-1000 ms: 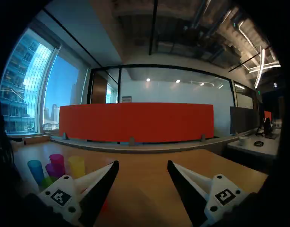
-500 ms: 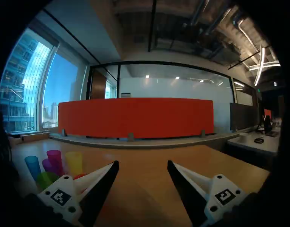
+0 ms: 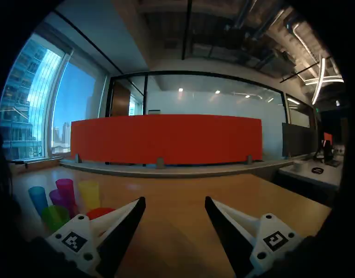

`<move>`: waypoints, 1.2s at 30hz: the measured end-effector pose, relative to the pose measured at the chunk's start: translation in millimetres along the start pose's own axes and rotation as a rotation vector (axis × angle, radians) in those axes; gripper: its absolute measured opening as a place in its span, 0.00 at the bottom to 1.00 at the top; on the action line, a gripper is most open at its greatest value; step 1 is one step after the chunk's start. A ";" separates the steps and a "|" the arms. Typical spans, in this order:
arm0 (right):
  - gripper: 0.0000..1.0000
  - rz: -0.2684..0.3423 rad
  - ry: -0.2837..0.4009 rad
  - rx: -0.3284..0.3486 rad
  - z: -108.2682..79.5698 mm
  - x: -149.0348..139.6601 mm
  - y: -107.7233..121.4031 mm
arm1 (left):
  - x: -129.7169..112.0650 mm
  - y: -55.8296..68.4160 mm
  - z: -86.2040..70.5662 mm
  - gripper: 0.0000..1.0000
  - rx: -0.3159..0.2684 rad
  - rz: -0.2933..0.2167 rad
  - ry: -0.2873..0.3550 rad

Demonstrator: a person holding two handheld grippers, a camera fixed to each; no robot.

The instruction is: Pour water

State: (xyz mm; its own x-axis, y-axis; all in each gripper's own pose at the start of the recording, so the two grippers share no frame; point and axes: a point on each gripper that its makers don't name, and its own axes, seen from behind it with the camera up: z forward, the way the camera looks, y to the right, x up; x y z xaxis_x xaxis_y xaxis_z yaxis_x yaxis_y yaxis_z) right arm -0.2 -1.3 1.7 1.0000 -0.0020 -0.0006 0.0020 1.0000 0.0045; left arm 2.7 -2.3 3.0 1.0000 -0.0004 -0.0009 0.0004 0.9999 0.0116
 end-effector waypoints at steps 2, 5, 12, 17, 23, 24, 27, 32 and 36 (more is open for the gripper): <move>0.99 0.001 0.000 -0.001 -0.1 0.6 0.1 | -0.1 0.2 0.0 0.88 0.000 0.000 0.000; 0.99 0.001 0.000 -0.002 -0.2 1.0 0.0 | -0.2 0.6 -0.1 0.88 0.000 0.000 0.000; 0.99 0.001 0.000 0.001 -2.5 1.9 -1.3 | -0.5 0.4 -0.4 0.89 0.000 0.000 0.000; 0.99 0.001 0.001 0.002 -3.2 1.1 -1.8 | -0.2 0.7 -0.7 0.88 0.000 0.000 0.000; 0.99 0.002 -0.001 0.003 -3.0 0.5 -1.9 | -0.3 0.6 -0.9 0.88 0.000 0.000 0.000; 0.99 0.002 -0.001 0.003 -3.0 0.5 -1.7 | -0.3 0.5 -0.9 0.88 0.000 0.000 0.000; 0.99 0.001 -0.001 0.003 -3.2 0.2 -1.6 | 0.1 0.6 -0.9 0.88 0.000 0.000 0.000; 0.99 0.002 -0.001 0.003 -3.2 -0.2 -1.5 | 0.1 0.8 -1.2 0.88 0.000 0.000 0.000; 0.99 0.002 -0.001 0.003 -3.2 0.0 -1.6 | 0.4 0.2 -1.2 0.88 0.000 0.000 0.000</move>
State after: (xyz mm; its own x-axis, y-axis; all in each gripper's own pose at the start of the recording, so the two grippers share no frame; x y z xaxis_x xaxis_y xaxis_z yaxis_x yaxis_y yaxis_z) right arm -0.2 -2.9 -1.5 1.0000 -0.0004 0.0002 0.0004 1.0000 0.0074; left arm 3.1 -2.1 1.8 1.0000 -0.0006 -0.0005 0.0006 0.9999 0.0118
